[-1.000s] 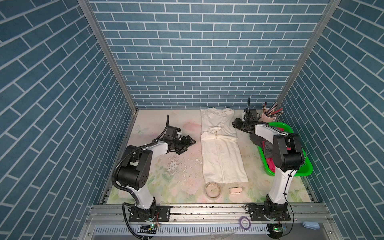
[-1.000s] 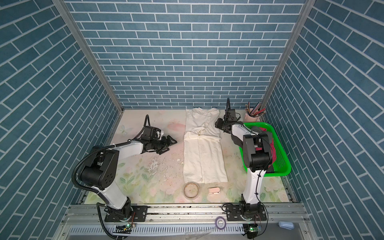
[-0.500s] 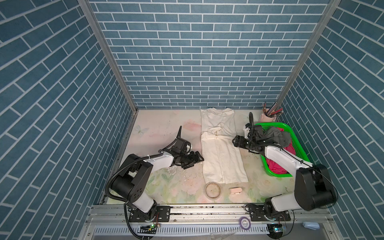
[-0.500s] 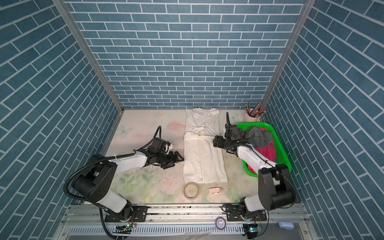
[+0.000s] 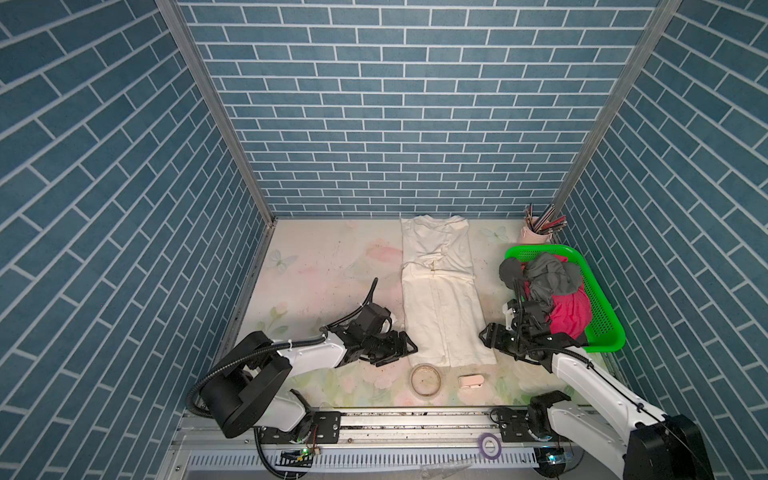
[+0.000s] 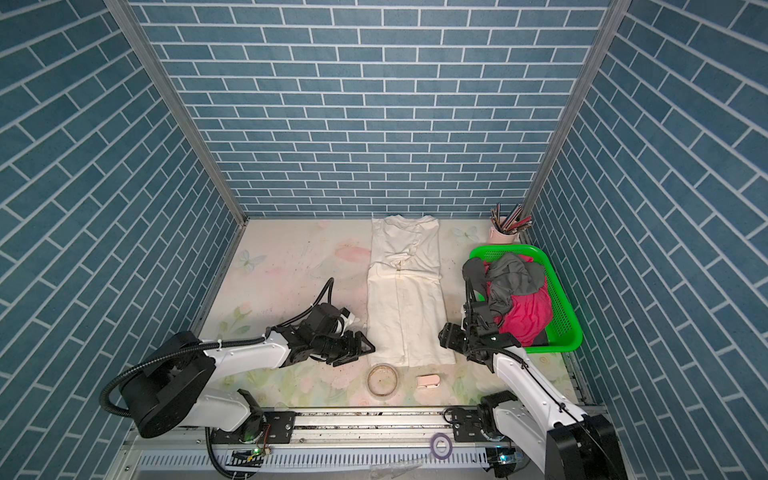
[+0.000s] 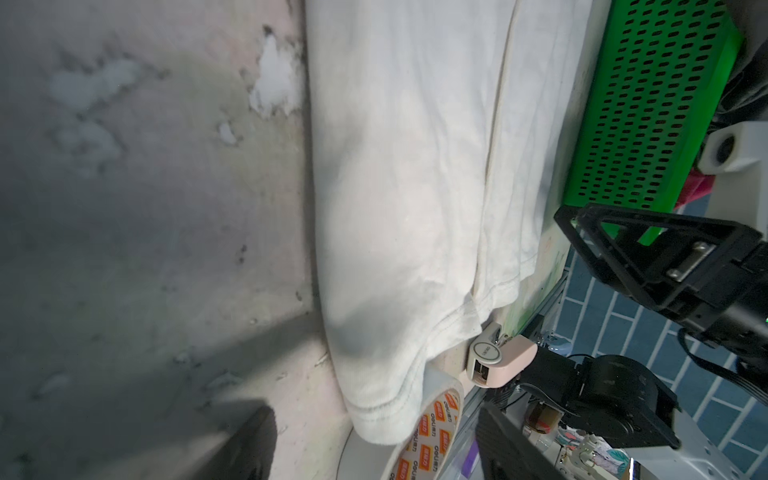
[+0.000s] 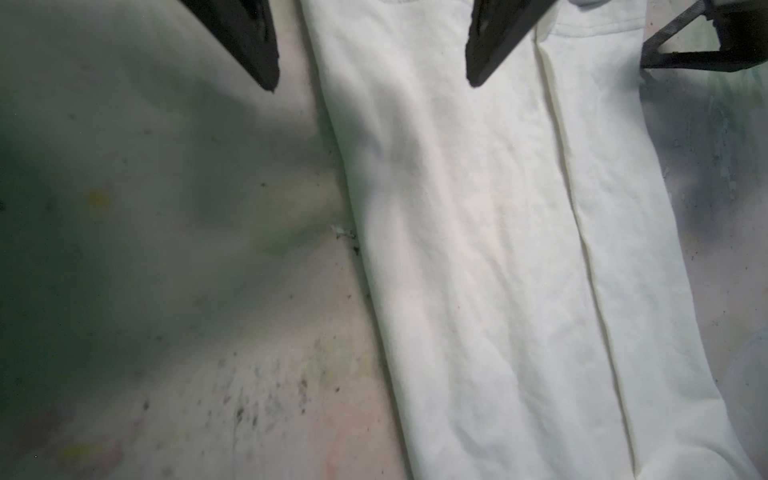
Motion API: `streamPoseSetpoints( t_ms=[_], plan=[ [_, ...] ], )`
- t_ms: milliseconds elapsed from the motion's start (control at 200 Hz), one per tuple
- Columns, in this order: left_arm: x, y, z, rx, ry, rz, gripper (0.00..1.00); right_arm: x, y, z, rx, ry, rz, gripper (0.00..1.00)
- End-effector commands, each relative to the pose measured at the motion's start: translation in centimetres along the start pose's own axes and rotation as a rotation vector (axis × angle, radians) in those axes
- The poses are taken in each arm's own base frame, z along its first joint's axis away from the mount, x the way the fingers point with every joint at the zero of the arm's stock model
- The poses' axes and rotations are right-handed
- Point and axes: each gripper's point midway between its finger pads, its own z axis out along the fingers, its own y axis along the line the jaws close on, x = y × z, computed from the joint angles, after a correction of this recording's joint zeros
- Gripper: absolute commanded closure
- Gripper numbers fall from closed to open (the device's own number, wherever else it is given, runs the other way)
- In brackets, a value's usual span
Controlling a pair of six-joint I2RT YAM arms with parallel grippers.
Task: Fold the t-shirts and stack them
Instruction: 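Move both grippers to the strip's end nearest the robot, then grasp the white strip's near end with both grippers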
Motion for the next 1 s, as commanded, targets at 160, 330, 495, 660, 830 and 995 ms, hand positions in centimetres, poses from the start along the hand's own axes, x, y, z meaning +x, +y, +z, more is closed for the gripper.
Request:
streamPoseSetpoints(
  t_ms=[160,330,495,660,830,995],
  plan=[
    [0.8,1.9,-0.6,-0.032,-0.053,-0.060,0.22,4.1,-1.7,0.9,0.002,0.081,0.164,0.33],
    [0.8,1.4,-0.6,-0.007,-0.052,-0.050,0.22,4.9,-1.6,0.6,0.021,0.086,0.161,0.40],
    [0.6,1.2,-0.6,0.004,-0.065,-0.028,0.22,6.2,-1.5,1.0,0.036,0.088,0.156,0.54],
    [0.8,1.5,-0.1,0.013,-0.054,-0.034,0.22,6.0,-0.5,1.3,0.029,0.073,0.137,0.84],
    [1.4,2.6,0.2,-0.003,-0.040,-0.047,0.23,4.2,1.3,0.7,0.035,0.036,0.087,1.00],
    [1.2,2.7,0.3,-0.013,-0.052,-0.054,0.27,2.9,1.9,0.2,0.046,0.010,0.050,1.00]
  ],
)
